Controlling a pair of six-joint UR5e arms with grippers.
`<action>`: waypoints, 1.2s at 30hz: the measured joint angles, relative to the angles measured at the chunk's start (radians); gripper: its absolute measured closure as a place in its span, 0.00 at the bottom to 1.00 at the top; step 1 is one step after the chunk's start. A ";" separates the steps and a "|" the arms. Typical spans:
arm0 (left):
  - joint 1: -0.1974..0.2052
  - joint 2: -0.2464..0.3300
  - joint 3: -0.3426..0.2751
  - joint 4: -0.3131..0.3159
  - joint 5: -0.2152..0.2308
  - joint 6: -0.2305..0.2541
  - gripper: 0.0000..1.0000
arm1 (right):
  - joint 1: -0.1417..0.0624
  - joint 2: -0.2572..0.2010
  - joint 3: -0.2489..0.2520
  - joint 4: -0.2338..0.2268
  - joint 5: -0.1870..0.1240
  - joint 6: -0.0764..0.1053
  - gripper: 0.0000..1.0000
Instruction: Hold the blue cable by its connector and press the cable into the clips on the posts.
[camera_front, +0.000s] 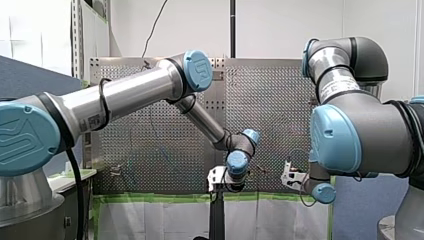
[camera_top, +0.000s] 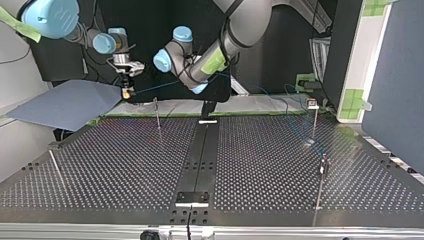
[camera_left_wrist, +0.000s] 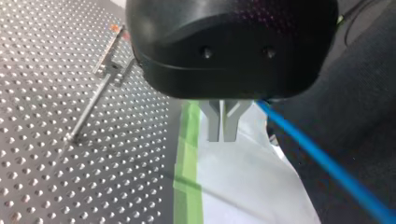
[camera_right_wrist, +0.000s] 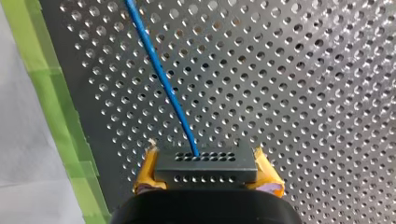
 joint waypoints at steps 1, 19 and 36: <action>-0.003 0.000 -0.009 0.009 -0.009 0.005 1.00 | -0.002 0.000 -0.002 0.001 0.000 0.001 1.00; -0.056 0.000 -0.070 0.184 -0.073 0.117 1.00 | -0.021 0.000 -0.026 0.009 -0.006 0.018 1.00; -0.065 -0.001 -0.009 0.331 -0.092 0.146 1.00 | -0.052 0.000 -0.062 0.050 -0.006 0.018 1.00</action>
